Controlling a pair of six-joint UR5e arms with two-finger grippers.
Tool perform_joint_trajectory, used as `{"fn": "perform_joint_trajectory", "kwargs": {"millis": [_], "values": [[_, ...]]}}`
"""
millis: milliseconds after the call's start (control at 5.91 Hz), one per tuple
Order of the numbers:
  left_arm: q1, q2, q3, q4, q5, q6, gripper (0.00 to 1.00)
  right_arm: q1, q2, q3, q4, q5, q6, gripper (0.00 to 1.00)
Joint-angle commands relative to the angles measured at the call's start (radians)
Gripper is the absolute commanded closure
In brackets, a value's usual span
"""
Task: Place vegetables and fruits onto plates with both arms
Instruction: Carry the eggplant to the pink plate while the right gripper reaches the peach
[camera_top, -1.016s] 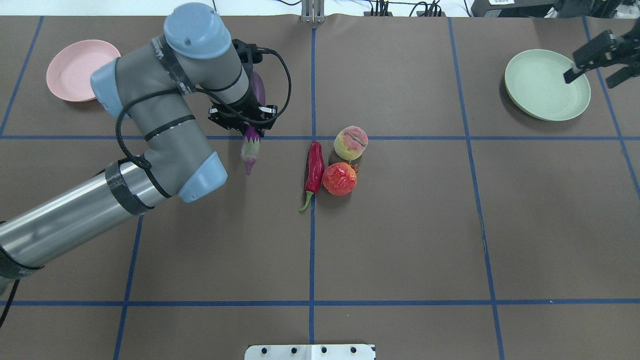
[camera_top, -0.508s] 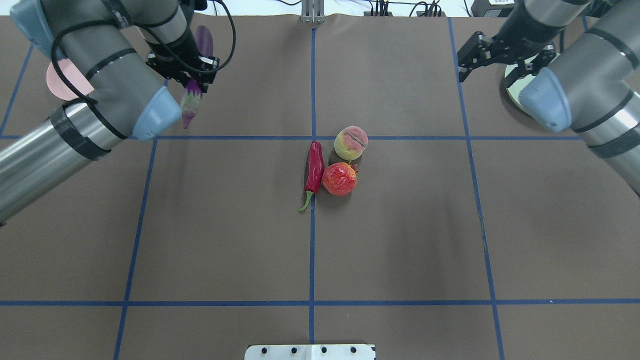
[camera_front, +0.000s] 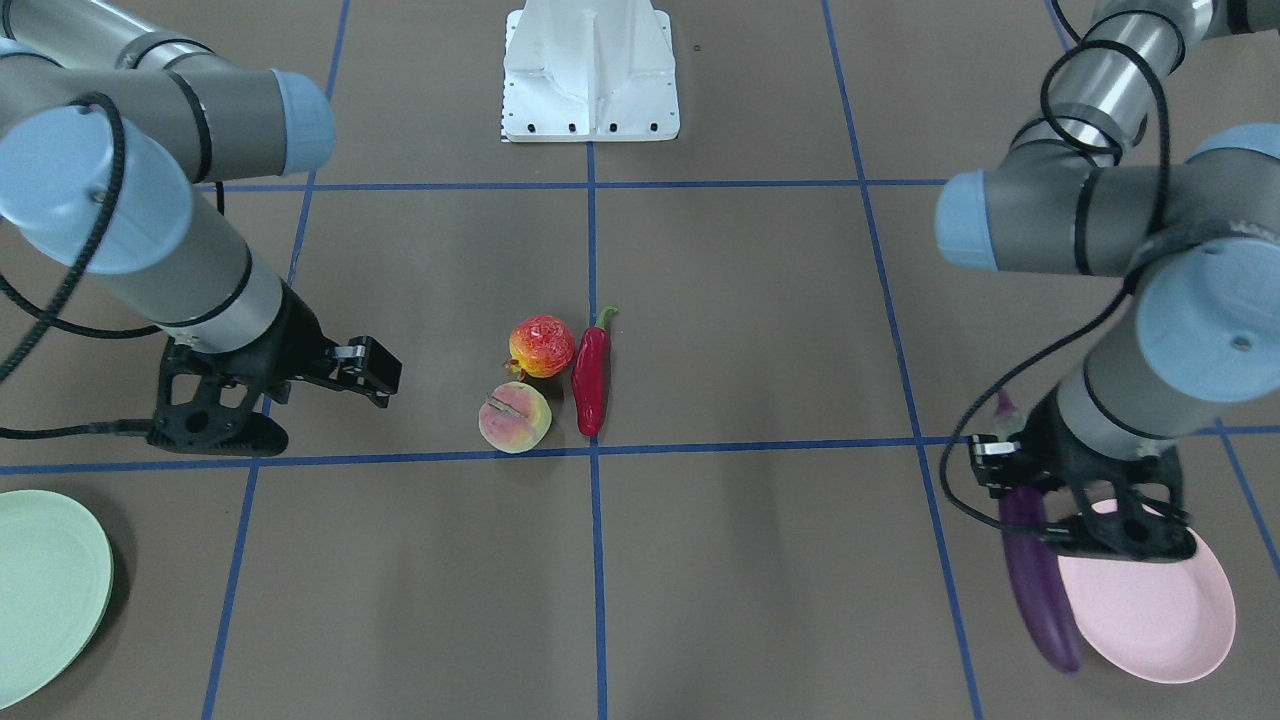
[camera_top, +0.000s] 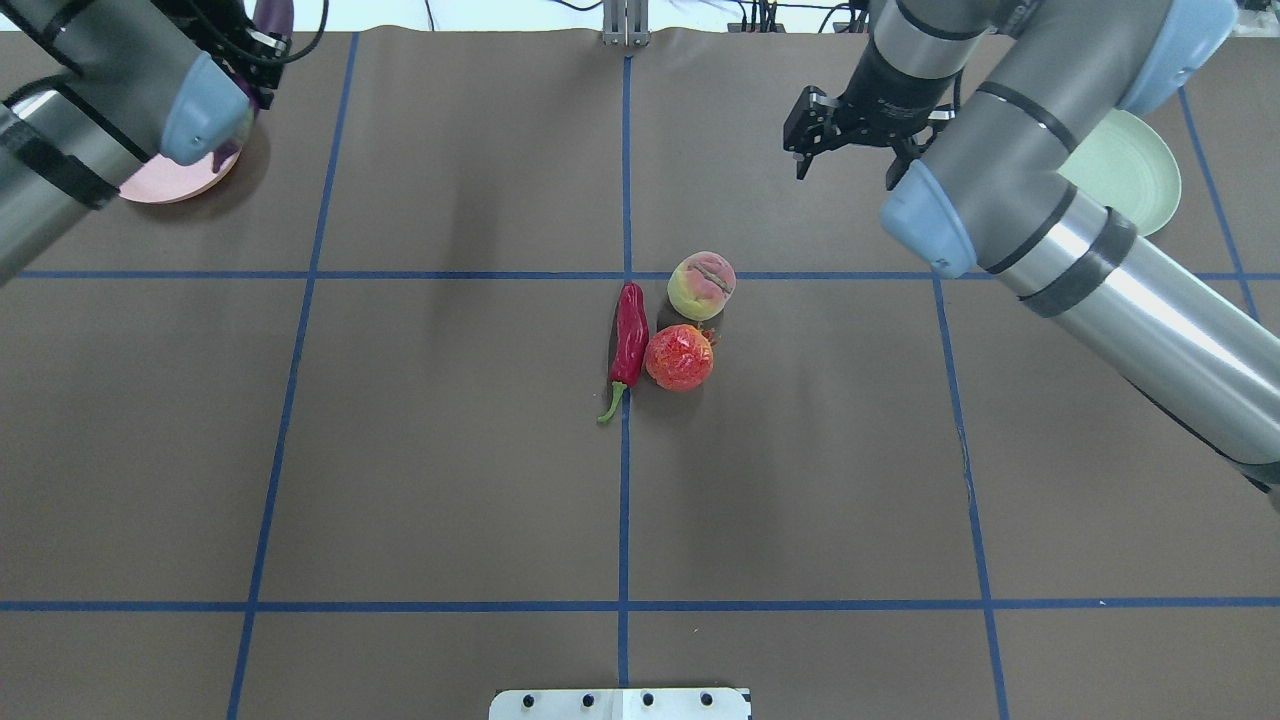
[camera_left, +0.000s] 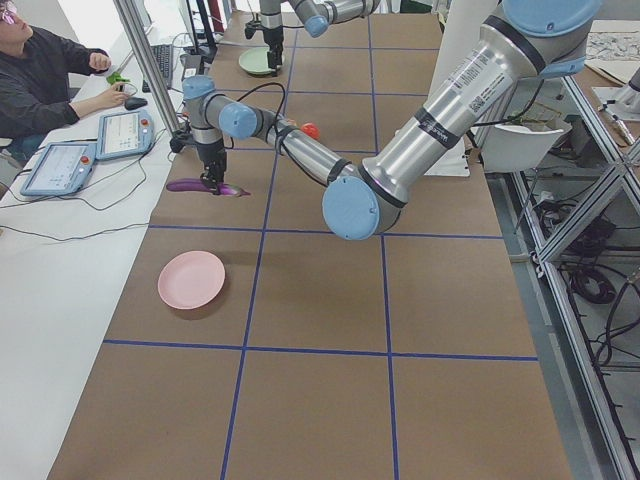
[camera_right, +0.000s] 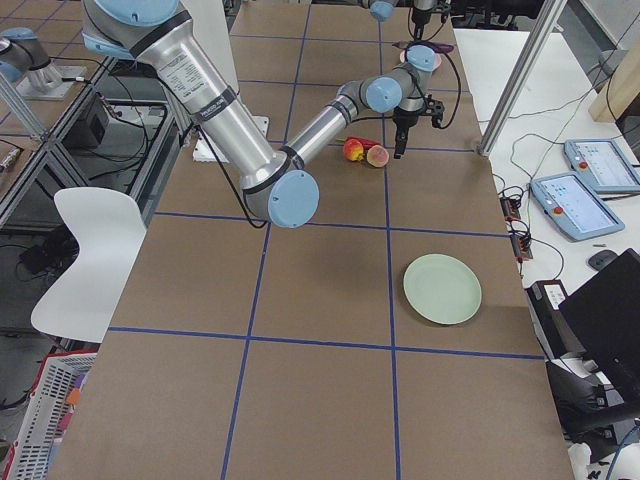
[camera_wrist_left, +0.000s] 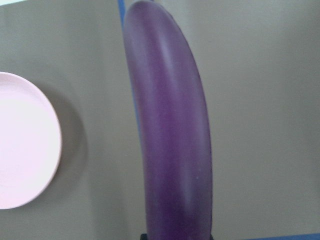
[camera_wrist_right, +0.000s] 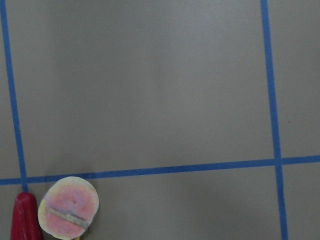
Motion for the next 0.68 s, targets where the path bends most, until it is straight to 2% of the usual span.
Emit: {"fn": "perform_joint_trajectory", "kwargs": {"millis": [0,169,508], "values": [[-0.095,-0.002,0.172,-0.046,0.032,0.184,1.0,-0.074,0.086,-0.163,0.137,-0.053,0.098,0.0],[-0.091,-0.007,0.236,-0.092,0.154,0.189,1.0,-0.101,0.124,-0.203,0.137,-0.08,0.106,0.0],[-0.025,-0.007,0.353,-0.212,0.292,0.181,1.0,-0.137,0.166,-0.238,0.143,-0.108,0.146,0.0]]}}
